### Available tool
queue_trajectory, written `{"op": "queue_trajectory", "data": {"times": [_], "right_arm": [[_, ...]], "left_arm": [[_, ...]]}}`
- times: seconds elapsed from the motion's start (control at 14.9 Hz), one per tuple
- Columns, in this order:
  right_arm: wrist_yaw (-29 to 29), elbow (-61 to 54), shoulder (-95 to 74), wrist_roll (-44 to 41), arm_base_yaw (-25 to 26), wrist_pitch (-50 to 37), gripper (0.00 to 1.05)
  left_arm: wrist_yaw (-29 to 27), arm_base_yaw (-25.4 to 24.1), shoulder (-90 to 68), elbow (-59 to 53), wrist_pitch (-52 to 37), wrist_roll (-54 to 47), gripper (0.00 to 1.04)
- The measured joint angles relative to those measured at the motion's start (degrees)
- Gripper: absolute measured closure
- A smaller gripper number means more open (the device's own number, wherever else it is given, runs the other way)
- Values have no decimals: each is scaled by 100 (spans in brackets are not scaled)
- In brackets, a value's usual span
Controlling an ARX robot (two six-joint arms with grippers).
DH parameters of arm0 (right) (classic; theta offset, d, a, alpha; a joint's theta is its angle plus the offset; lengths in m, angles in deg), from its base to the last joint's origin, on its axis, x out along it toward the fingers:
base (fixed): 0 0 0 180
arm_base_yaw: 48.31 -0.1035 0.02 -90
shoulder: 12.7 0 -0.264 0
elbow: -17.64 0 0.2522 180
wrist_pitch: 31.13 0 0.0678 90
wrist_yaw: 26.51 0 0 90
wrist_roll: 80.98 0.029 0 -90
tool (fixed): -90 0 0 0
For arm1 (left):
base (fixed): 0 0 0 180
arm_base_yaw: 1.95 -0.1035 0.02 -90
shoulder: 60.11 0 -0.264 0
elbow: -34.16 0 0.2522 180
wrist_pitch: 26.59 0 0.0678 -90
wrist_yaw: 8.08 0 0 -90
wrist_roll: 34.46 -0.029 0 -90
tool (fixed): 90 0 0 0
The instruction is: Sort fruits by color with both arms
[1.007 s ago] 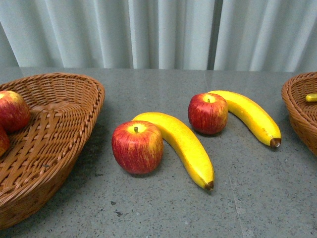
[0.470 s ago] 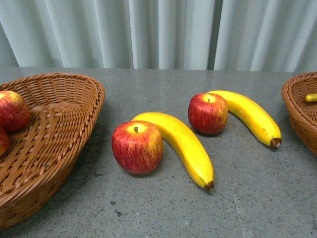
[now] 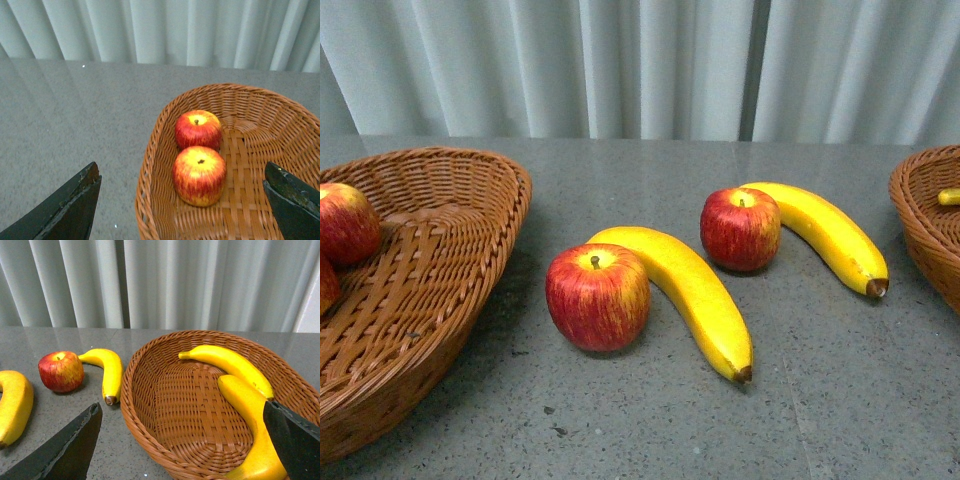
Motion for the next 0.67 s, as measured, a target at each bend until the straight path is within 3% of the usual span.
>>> {"op": "queue_trajectory", "data": {"times": [0.13,0.47,0.67], "right_arm": [[2,0,0,0,0,-2,7],[0,0,0,0,0,-2,7],[0,0,0,0,0,-2,7]], "left_arm": [[887,-420,-1475,717,-997,-437,7],[1967,664,-4562,3134,-916,-831,7],[2247,1550,-5318,3578,-658,-855,7]]}}
